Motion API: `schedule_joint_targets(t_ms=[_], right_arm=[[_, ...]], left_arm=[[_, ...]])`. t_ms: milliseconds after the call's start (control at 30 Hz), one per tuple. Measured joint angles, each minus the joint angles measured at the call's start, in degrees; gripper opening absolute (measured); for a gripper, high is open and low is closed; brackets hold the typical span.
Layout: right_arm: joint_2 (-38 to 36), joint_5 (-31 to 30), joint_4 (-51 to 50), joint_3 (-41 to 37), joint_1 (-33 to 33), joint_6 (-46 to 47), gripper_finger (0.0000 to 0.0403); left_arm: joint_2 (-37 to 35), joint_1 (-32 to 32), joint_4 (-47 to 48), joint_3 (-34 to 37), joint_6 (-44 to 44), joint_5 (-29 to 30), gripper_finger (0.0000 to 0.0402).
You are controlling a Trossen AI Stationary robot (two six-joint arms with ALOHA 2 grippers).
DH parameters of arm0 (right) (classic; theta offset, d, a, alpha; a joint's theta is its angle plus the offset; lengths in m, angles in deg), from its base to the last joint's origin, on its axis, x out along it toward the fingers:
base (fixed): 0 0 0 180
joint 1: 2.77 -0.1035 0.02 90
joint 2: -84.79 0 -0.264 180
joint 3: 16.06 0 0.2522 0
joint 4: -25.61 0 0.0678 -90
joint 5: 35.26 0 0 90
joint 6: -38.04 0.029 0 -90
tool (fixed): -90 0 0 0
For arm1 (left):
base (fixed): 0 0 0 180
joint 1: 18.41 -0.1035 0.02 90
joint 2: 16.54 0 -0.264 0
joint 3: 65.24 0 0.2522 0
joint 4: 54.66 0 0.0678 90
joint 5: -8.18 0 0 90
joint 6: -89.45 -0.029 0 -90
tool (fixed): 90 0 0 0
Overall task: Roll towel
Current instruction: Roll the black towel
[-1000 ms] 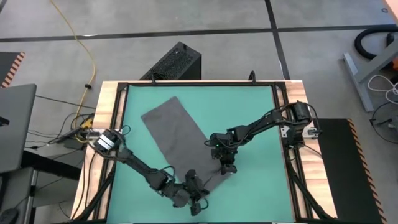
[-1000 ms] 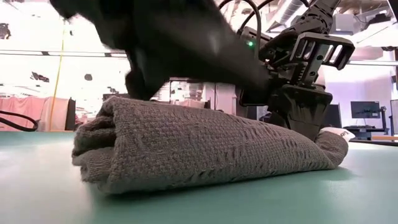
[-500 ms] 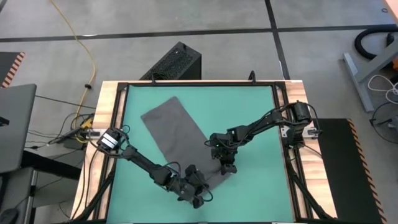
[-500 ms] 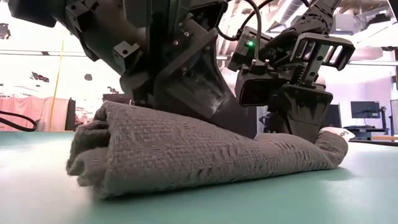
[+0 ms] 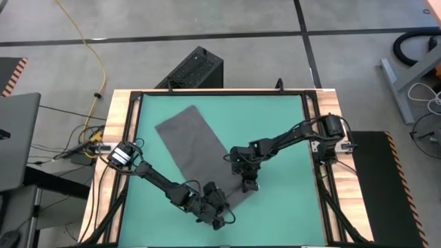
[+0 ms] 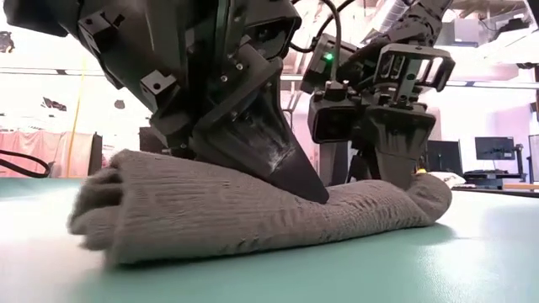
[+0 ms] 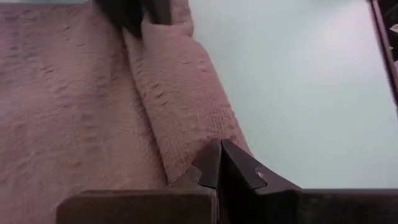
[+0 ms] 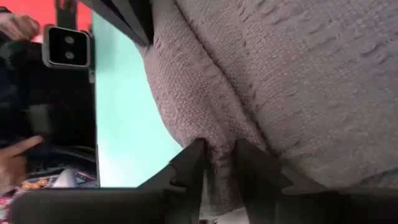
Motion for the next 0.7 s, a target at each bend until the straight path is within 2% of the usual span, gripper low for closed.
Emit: schedule_joint_targets(t_ms=[167,367,500,567,700], right_arm=[[-4.11,-1.31,-7.12,0.86,0.86,-2.50,0.0165],[-11.22,-3.23,-8.57,0.88,1.81,-5.10,0.0196],[-15.47,-4.39,-8.50,0.66,0.15,-11.39,0.0202],[-16.99,-9.92,-8.43,0.00,-3.73,-16.00,0.0202],[-16.47,-25.31,-6.29,-1.54,-14.01,-23.02,0.0197]], left_arm=[[0.00,0.10,-1.48,1.72,0.96,1.29,0.0000],[0.00,0.14,-14.39,10.11,5.04,0.63,0.0000],[-0.02,0.16,-20.49,13.29,5.42,1.03,0.0000],[-0.08,-0.04,-20.66,13.66,6.01,1.02,0.0000],[-0.13,-0.59,-20.39,13.84,6.47,0.60,0.0000]])
